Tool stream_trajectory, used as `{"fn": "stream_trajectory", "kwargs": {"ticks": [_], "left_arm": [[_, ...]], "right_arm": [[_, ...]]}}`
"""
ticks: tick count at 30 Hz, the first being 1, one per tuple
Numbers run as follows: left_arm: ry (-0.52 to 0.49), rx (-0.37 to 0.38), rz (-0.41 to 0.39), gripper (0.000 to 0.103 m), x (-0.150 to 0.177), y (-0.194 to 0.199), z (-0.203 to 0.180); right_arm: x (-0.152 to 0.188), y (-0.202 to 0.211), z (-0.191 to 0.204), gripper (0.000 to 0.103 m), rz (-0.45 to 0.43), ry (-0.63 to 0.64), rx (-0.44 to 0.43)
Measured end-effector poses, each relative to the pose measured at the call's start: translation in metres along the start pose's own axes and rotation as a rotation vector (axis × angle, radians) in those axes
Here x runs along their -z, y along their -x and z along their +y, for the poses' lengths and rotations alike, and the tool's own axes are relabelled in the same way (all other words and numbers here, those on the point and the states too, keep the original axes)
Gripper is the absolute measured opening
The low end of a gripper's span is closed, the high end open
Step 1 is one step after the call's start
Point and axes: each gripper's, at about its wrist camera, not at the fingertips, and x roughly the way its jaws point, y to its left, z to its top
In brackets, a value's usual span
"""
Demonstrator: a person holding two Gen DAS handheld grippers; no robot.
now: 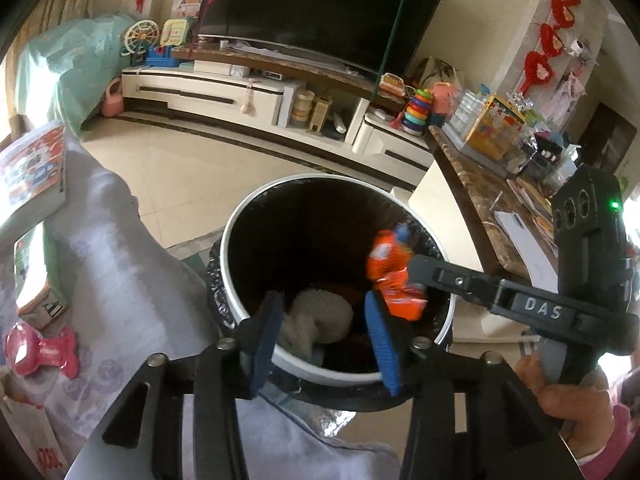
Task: Collect trash
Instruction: 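Carry both wrappers over the trash bin and open both grippers, then move both open grippers back over the table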
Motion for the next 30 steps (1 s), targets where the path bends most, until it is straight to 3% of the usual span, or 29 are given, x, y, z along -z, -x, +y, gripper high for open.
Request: {"fn": "stream_trajectory", "kwargs": {"ticks": [3,8,10,13,21,30], "left_arm": [[0.011,-0.001,-0.007,0.046,0.008,0.007,0.002],[0.03,-0.011,-0.034,0.051,0.031,0.027,0.006],[0.031,-0.023,-0.049,0.052,0.045,0.039,0.007],[0.037,-0.036,-0.07,0.054,0.065,0.054,0.01],[0.086,-0.07,-0.097,0.054,0.122,0.096,0.032],[0.182,-0.115,-0.098,0.054,0.165,0.135,0.063]], "right_arm": [[0.0,0.005,0.0,0.043,-0.014,-0.011,-0.006],[0.011,0.015,0.009,0.053,-0.044,-0.004,-0.01],[0.017,0.018,0.016,0.068,-0.063,0.011,-0.004],[0.028,0.025,0.03,0.08,-0.099,0.038,-0.006],[0.063,0.03,0.067,0.086,-0.135,0.091,-0.037],[0.099,0.014,0.1,0.086,-0.081,0.121,-0.09]]}}
